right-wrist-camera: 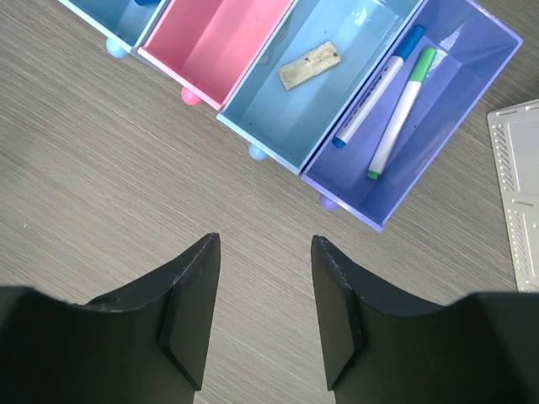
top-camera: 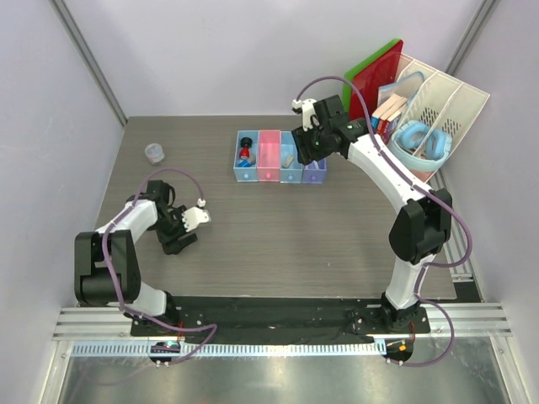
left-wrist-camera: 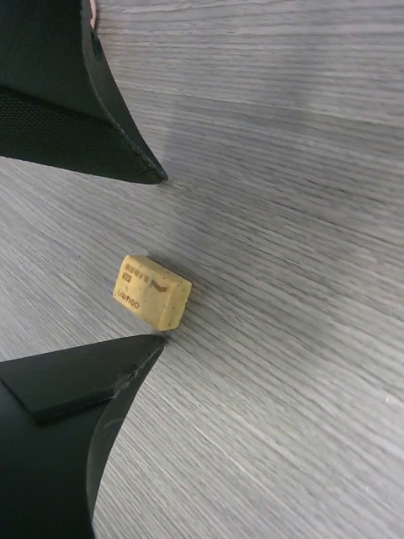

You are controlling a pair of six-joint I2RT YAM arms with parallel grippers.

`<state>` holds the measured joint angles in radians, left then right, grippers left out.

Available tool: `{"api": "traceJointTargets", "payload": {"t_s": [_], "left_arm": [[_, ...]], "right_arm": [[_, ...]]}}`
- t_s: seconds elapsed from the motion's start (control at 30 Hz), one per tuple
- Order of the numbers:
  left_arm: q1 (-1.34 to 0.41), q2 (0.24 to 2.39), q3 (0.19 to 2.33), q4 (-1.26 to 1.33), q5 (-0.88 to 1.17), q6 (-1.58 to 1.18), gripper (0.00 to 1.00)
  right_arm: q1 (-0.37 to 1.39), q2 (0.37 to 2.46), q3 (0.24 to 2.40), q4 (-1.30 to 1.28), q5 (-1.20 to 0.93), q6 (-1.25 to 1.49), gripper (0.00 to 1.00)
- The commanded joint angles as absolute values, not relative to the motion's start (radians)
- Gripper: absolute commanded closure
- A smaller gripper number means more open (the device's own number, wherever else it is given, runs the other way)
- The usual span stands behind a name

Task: Sort the stationery into containers
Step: Pick up the stationery from the center of the board, then place the stationery in the storage box.

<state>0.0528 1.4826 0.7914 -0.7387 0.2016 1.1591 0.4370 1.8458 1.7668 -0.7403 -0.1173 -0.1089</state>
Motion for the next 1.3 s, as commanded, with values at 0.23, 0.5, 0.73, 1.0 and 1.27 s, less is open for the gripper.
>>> {"api": "traceJointTargets", "payload": {"t_s": [0.23, 0.5, 0.73, 1.0, 1.27], "left_arm": [[0.064, 1.621, 0.796, -0.755, 0.172, 1.298, 0.64], [0.064, 1.585, 0.925, -0.897, 0.262, 1.264, 1.00], [0.049, 1.500, 1.129, -1.087, 0.480, 1.194, 1.00], [-0.092, 1.529, 1.350, -0.875, 0.664, 0.804, 1.00], [-0.325, 1.768, 1.538, -0.442, 0.629, 0.425, 1.00]], "right_arm": [[0.442, 1.752, 1.746, -0.699, -0.094, -0.086, 0.48], [0.442, 1.712, 1.729, -0.696, -0.077, -0.089, 0.48], [0.442, 1.661, 1.695, -0.695, -0.038, -0.104, 0.48], [0.399, 1.568, 1.597, -0.657, 0.052, -0.117, 0.47], [0.342, 1.448, 1.293, -0.514, 0.126, -0.092, 0.29]]}}
